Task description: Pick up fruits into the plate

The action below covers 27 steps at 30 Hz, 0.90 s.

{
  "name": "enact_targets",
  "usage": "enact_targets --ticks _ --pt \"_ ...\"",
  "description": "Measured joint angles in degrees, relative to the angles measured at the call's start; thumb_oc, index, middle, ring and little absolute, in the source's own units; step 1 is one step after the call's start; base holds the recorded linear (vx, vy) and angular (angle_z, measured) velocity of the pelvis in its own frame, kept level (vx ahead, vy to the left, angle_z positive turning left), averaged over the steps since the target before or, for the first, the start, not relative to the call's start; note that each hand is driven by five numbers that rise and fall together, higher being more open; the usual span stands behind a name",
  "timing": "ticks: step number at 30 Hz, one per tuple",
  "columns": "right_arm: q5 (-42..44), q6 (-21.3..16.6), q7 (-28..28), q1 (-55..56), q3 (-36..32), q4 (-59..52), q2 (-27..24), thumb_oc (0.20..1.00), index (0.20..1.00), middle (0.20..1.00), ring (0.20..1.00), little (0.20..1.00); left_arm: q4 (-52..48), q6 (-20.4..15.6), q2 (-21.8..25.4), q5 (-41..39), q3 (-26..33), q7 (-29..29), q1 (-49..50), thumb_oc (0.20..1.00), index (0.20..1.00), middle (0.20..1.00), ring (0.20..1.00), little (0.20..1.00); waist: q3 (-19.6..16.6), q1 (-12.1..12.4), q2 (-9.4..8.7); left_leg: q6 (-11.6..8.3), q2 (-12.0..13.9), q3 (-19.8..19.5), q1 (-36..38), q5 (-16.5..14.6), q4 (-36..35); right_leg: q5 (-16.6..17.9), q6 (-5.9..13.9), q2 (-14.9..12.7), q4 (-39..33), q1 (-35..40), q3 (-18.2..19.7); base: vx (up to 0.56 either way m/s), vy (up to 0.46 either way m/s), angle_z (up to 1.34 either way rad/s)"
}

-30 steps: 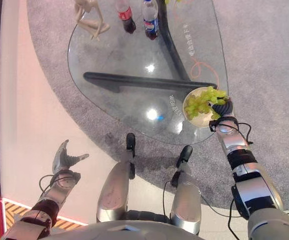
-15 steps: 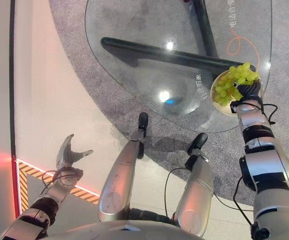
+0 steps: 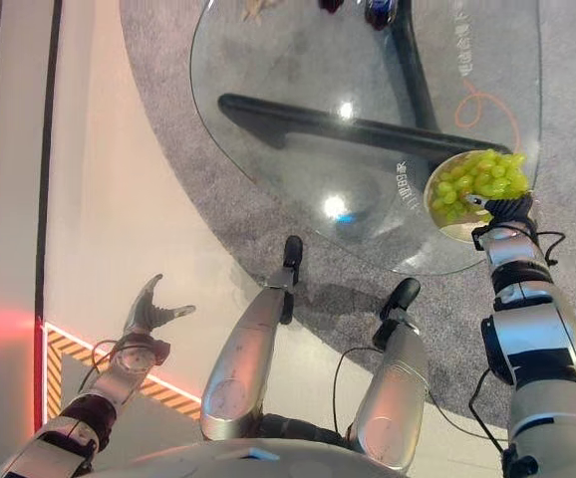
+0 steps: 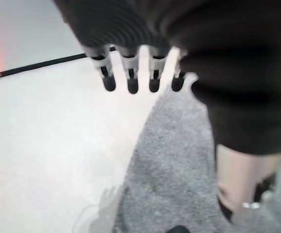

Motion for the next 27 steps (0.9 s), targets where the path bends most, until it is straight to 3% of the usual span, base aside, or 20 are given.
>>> enact_targets --ticks 5,8,11,12,16,21,27 --pt "4.3 -9.8 -0.4 13.9 -2.9 -11.4 7.1 1.000 1.000 1.000 1.000 1.000 3.8 1.4 -0.7 0.0 1.5 -0.7 0.7 1.000 1.000 1.000 1.000 1.000 -0.5 -3.0 -0.97 -0.62 1.6 1.5 12.0 -0.1 -5.8 1.7 0.26 2.8 -8.1 12.2 0.0 0.10 0.022 -0.16" --pt "4.1 -13.1 -0.8 20.2 -2.5 -16.1 10.1 1.000 1.000 1.000 1.000 1.000 5.6 1.4 -1.6 0.0 3.2 -0.7 2.2 1.000 1.000 1.000 1.000 1.000 -3.8 -5.1 -2.66 -1.21 2.4 2.8 14.8 0.3 -9.1 2.8 0.43 4.2 -11.9 14.5 0.3 0.09 0.012 -0.23" --pt "3.5 -16.2 -1.1 28.1 -2.6 -17.4 12.8 1.000 1.000 1.000 1.000 1.000 8.8 1.6 -3.7 0.2 3.9 -0.7 3.6 1.000 1.000 1.000 1.000 1.000 -9.2 -7.2 -5.03 -1.52 3.1 3.9 19.3 0.6 -12.3 4.0 0.54 5.5 -16.4 18.8 0.4 0.05 0.002 -0.19" --pt "2.7 -16.6 -1.0 31.1 -2.6 -17.3 14.2 1.000 1.000 1.000 1.000 1.000 9.8 1.5 -4.3 0.2 3.9 -0.8 4.7 1.000 1.000 1.000 1.000 1.000 -12.1 -8.0 -6.30 -1.63 3.4 4.8 21.1 0.5 -13.4 4.0 0.54 5.9 -17.6 20.2 0.6 0.04 0.007 -0.17" --pt "0.7 -17.5 0.7 37.5 -2.3 -15.8 17.2 1.000 1.000 1.000 1.000 1.000 12.8 2.1 -5.7 0.2 3.9 -1.9 5.4 1.000 1.000 1.000 1.000 1.000 -18.0 -9.6 -8.61 -1.97 4.0 6.6 25.8 0.3 -16.3 4.0 0.52 7.0 -20.2 23.6 1.5 0.03 0.005 -0.23" --pt "0.5 -14.8 7.8 40.7 -2.3 -6.7 19.6 1.000 1.000 1.000 1.000 1.000 15.4 2.8 -6.5 0.2 3.9 -2.6 5.5 1.000 1.000 1.000 1.000 1.000 -22.9 -11.1 -8.75 -2.35 4.0 8.2 28.7 -0.2 -17.7 4.1 0.74 7.0 -21.3 25.5 2.3 0.03 0.001 -0.11" --pt "-2.5 -11.4 12.9 44.9 -2.3 2.7 21.1 1.000 1.000 1.000 1.000 1.000 18.6 4.9 -7.5 0.7 3.9 -3.7 6.0 1.000 1.000 1.000 1.000 1.000 -25.8 -11.8 -7.77 -2.72 4.2 9.4 30.2 -0.7 -17.7 4.1 0.74 7.2 -21.9 26.4 3.6 0.03 0.007 -0.11"
